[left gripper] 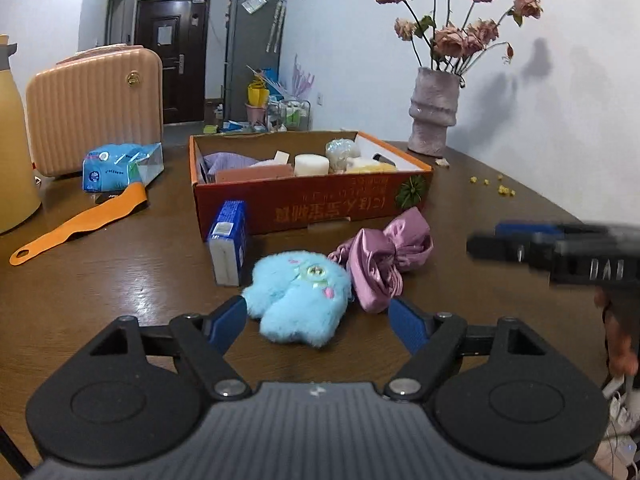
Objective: Organize soft objects
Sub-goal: 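Close both grippers on the pink satin bow and lift it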
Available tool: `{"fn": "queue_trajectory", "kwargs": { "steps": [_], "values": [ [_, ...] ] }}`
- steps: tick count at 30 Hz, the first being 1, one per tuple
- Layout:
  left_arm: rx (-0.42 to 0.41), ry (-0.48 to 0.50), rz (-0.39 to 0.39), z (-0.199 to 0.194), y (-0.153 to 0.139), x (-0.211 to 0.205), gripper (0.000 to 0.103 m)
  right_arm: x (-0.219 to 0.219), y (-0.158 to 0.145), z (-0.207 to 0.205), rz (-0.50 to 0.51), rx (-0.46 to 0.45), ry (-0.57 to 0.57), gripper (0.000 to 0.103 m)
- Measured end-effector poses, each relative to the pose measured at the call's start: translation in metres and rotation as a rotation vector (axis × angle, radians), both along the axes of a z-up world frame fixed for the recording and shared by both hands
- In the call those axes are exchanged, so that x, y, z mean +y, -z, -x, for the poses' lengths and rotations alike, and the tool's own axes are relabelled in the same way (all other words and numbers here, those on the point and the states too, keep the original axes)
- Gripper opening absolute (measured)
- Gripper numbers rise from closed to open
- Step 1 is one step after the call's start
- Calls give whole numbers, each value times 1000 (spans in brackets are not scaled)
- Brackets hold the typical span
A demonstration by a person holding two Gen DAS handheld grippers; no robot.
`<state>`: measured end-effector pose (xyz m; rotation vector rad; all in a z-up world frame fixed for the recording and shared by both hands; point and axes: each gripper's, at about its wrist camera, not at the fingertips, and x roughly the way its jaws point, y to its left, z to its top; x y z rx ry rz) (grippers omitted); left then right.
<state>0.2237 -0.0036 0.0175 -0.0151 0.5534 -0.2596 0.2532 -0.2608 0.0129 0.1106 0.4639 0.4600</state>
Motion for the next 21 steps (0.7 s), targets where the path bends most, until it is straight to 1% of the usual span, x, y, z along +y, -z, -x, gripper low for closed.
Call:
{"fn": "queue_trajectory", "kwargs": {
  "steps": [1,2,3,5,8,10,12,14,16,17,18,21],
  "values": [
    [-4,-4,13,-3,-1,-2,79,-1,2,-1,9,5,7,68],
    [-6,-5,30,-7,-3,-4,76,-2,2,-2,12,5,20,68],
    [-8,-1,46,-11,-5,-7,72,-6,2,-5,1,2,30,68],
    [-4,11,50,-22,-6,-15,67,-12,1,-10,-40,-2,44,68],
    [11,39,13,-43,-1,-34,63,-19,8,-31,-83,22,78,67],
    [15,56,-23,-57,4,-48,61,-20,16,-50,-86,51,108,59],
    [19,84,-45,-69,11,-59,59,-20,25,-71,-95,82,117,58],
    [41,95,-64,-81,19,-67,57,-18,33,-90,-120,114,101,52],
    [72,91,-75,-92,27,-70,47,-15,42,-104,-146,151,75,38],
    [89,93,-77,-96,31,-70,38,-13,47,-109,-153,174,69,35],
    [101,102,-76,-99,35,-70,31,-11,52,-113,-159,195,66,31],
    [93,136,-91,-100,36,-72,22,-11,62,-117,-194,217,59,26]
  ]
}}
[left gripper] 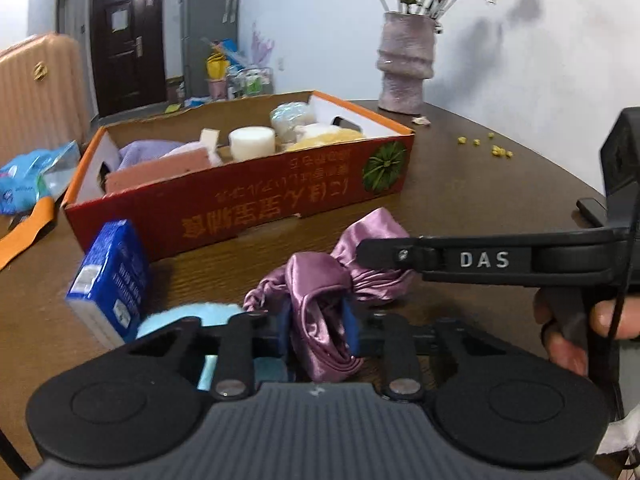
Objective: Organize soft objects
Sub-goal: 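Close both grippers on the pink satin bow and lift it, then carry the pink bow into the box and open both grippers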
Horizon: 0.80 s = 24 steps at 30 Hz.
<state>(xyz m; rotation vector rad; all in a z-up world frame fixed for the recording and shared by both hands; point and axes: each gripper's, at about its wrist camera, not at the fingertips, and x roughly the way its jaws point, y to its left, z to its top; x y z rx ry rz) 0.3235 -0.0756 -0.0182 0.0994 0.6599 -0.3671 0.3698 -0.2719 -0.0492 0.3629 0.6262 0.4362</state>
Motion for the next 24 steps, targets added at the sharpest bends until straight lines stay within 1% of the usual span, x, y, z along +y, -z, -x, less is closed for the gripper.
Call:
{"fn": "queue_trajectory", "kwargs": {
  "steps": [2,4,7,11,16,18,21,22,24],
  "values": [
    [0,19,0,1,-1,-1,19,-1,1,3,-13,-4,6,23],
    [5,24,16,2,-1,-2,19,-4,2,11,-25,-13,27,22],
    [22,15,76,8,-2,-2,19,-10,3,24,-38,-20,56,22],
    [23,51,118,23,-8,-6,18,-22,-2,41,-31,-20,63,22],
    [-25,83,123,40,-30,-12,14,-31,-17,67,-32,-63,73,21],
    [-51,99,136,47,-41,-11,14,-32,-23,77,-39,-84,68,21],
    [-60,110,198,52,-54,-5,13,-35,-37,87,-36,-127,65,21],
    [-62,113,224,50,-57,-2,12,-35,-43,87,-29,-144,63,21],
    [-63,112,252,43,-65,3,11,-35,-55,83,-15,-176,54,21]
  ]
}}
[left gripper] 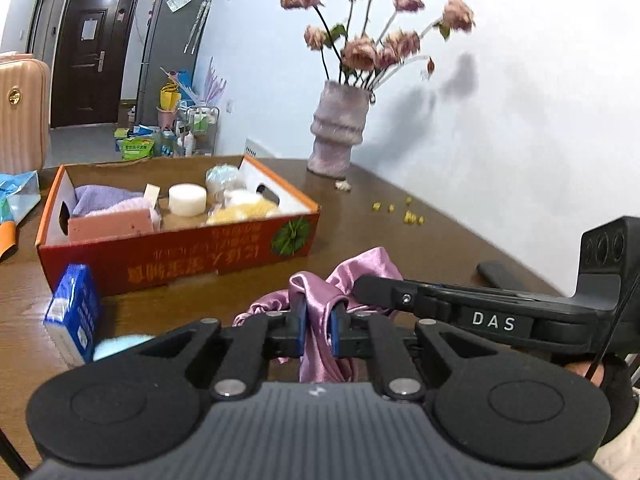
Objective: Organize soft objects
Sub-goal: 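Carry the pink bow into the box and open both grippers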
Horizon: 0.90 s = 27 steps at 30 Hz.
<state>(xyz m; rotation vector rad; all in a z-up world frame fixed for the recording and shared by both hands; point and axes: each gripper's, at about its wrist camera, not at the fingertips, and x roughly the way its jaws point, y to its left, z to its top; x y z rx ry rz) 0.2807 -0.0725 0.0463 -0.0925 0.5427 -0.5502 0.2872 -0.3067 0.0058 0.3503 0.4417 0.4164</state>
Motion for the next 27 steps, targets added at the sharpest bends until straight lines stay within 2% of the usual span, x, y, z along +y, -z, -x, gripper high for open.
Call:
{"fn": "queue_trajectory", "kwargs": {
  "steps": [4,8,12,16,20,23,25,27],
  "values": [
    [-10,-19,34,-33,-18,10,11,5,-22,-28,31,-46,-17,21],
    [12,-62,40,-92,-29,23,11,20,-42,-81,63,-59,-37,21],
    [61,-113,47,-159,-32,39,11,40,-49,-153,74,-5,-58,20],
    [155,-168,-32,-207,-4,44,11,71,-36,-212,148,80,-71,20],
    [185,-178,-98,-214,19,47,12,102,-9,-235,276,150,-97,20],
    [200,-177,-132,-216,26,45,13,111,4,-239,307,194,-119,20],
    [225,-177,-143,-219,32,45,17,112,8,-240,328,221,-119,24],
    [220,-180,-149,-214,32,45,27,108,9,-236,327,233,-110,27]
  ]
}}
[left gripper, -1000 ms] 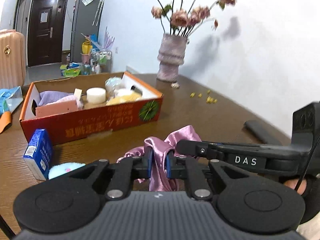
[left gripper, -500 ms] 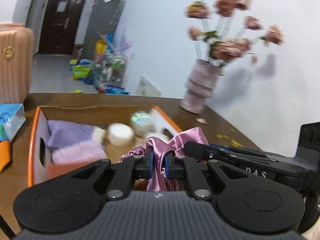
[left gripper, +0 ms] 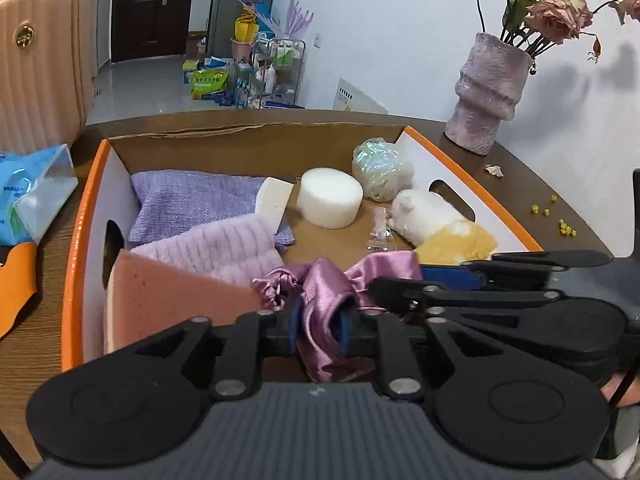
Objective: Organize soft objects
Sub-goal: 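Carry the pink bow into the box and open both grippers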
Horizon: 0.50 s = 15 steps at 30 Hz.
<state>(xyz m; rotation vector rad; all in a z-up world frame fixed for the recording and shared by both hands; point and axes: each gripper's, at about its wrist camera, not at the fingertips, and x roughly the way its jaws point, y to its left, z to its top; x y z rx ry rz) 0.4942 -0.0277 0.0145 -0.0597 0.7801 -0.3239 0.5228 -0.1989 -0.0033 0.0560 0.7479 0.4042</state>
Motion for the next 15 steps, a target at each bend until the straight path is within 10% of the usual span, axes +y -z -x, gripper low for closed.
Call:
{"fn": "queue_trajectory", "kwargs": {
  "steps": [5,15],
  "values": [
    [-96,0,19,37,-41,13,42,-21,-30,26,-44,-64,14,58],
    [-304,-71,-21,138,-120,47,53,-56,-127,124,-67,-297,17,65]
  ]
}}
